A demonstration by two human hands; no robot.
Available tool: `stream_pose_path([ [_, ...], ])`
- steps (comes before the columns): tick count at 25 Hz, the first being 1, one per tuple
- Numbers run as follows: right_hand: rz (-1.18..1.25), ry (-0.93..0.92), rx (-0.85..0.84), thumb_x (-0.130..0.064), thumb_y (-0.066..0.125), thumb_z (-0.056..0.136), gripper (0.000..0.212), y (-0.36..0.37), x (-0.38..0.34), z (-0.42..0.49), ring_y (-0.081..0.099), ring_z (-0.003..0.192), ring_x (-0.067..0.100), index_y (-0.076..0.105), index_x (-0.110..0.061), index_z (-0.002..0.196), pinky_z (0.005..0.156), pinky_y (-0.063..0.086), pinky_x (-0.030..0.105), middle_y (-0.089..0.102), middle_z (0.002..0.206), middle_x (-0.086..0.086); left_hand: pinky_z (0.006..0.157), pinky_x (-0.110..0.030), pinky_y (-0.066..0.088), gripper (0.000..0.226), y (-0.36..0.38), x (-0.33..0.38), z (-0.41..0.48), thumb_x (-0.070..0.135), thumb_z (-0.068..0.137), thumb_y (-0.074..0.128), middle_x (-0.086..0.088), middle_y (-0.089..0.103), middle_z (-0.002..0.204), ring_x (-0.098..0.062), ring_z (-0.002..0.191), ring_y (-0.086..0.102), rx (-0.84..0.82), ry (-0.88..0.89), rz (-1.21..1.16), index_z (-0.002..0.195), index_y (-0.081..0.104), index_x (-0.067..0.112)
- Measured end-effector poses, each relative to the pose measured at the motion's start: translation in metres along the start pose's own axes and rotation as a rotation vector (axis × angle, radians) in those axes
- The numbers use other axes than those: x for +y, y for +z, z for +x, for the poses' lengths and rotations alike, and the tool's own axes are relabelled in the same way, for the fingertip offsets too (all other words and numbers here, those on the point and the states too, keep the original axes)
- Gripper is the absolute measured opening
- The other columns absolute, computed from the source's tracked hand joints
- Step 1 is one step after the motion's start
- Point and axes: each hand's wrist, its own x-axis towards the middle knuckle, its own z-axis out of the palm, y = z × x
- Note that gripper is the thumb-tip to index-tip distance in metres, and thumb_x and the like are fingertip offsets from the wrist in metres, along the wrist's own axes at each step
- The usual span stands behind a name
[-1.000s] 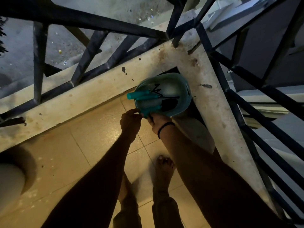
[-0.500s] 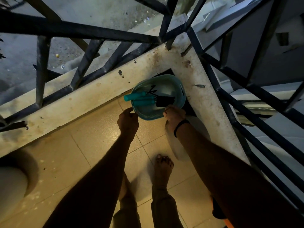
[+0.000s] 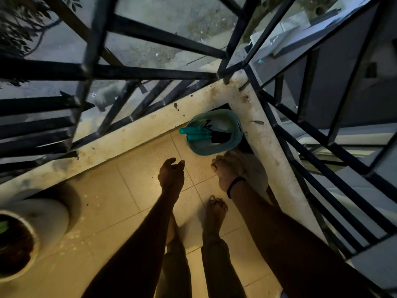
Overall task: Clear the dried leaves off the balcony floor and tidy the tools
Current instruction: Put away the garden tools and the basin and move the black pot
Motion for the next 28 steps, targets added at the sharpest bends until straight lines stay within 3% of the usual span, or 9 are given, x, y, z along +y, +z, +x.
stream_pose_path([
  [2,0.143,0.088,-0.011,0.003,0.044,0.097,0.023,0.006,0.005,-0.052,0.064,0.099,0.025,0.059,-0.007,0.110,0.074,0.050,0.022,0.060,0.104,0.013,0.072,-0.029,0.059,0.044,-0.025,0.001,-0.031,0.034,0.095,0.068,-0.006,0.072,0.108,-0.013,0.083,0.068,0.020,-0.002,-0.068,0.132,0.058,0.012],
  [8,0.179,0.051,-0.030,-0.003,0.068,0.085,0.014,-0.011,0.000,-0.249,0.069,0.097,0.022,0.072,-0.009,0.096,0.076,0.054,0.032,0.073,0.100,0.012,0.079,-0.041,0.060,0.039,-0.143,-0.003,-0.163,0.040,0.092,0.070,-0.008,0.074,0.097,-0.023,0.084,0.071,0.128,-0.069,-0.229,0.122,0.063,0.015],
  [14,0.037,-0.010,-0.166,-0.003,0.072,0.076,0.013,-0.010,0.004,-0.424,0.060,0.079,0.023,0.062,-0.007,0.083,0.076,0.054,0.034,0.048,0.082,0.010,0.085,-0.046,0.059,0.024,-0.254,-0.024,-0.298,0.039,0.092,0.070,-0.007,0.073,0.083,-0.031,0.084,0.072,0.294,-0.136,-0.415,0.102,0.065,0.018],
  [15,-0.041,-0.012,-0.188,-0.009,0.073,0.069,0.017,-0.008,0.007,-0.441,0.035,0.086,0.011,0.061,-0.007,0.081,0.080,0.056,0.040,0.038,0.095,-0.002,0.083,-0.044,0.059,0.024,-0.269,-0.024,-0.318,0.036,0.093,0.070,-0.005,0.072,0.077,-0.030,0.080,0.072,0.328,-0.139,-0.462,0.103,0.065,0.015],
  [16,-0.102,-0.012,-0.212,-0.011,0.071,0.067,0.018,-0.007,0.009,-0.455,0.042,0.114,0.025,0.063,-0.004,0.081,0.085,0.056,0.046,0.041,0.124,0.017,0.080,-0.041,0.058,0.022,-0.282,-0.024,-0.335,0.034,0.094,0.069,-0.003,0.070,0.074,-0.028,0.076,0.070,0.372,-0.144,-0.506,0.103,0.064,0.014],
  [17,-0.155,-0.015,-0.224,-0.009,0.068,0.071,0.014,-0.004,0.011,-0.470,0.041,0.113,0.028,0.065,-0.001,0.083,0.085,0.056,0.048,0.060,0.105,0.037,0.077,-0.038,0.057,0.021,-0.295,-0.024,-0.353,0.033,0.094,0.068,-0.003,0.069,0.072,-0.026,0.074,0.069,0.415,-0.153,-0.555,0.102,0.064,0.014],
  [19,-0.231,-0.055,-0.252,0.001,0.063,0.081,0.007,0.002,0.013,-0.508,0.059,0.065,0.024,0.063,-0.006,0.078,0.066,0.058,0.036,0.057,0.071,0.018,0.073,-0.036,0.055,0.023,-0.314,-0.030,-0.383,0.032,0.094,0.068,-0.007,0.069,0.072,-0.029,0.074,0.069,0.495,-0.174,-0.649,0.101,0.064,0.011],
  [22,-0.366,-0.120,-0.335,0.009,0.061,0.081,0.025,0.006,0.018,-0.545,0.048,0.058,0.019,0.059,-0.010,0.064,0.051,0.043,0.027,0.051,0.066,0.011,0.078,-0.044,0.058,0.028,-0.322,-0.037,-0.416,0.034,0.095,0.067,-0.012,0.071,0.079,-0.032,0.078,0.069,0.607,-0.205,-0.787,0.103,0.065,0.008],
  [28,-0.720,-0.136,-0.512,0.006,0.061,0.086,0.016,0.000,0.011,-0.580,0.055,0.071,0.025,0.063,-0.007,0.076,0.083,0.057,0.040,0.060,0.070,0.012,0.083,-0.044,0.059,0.024,-0.302,-0.062,-0.484,0.036,0.097,0.062,-0.010,0.071,0.082,-0.026,0.077,0.069,0.803,-0.356,-1.052,0.100,0.065,0.013],
])
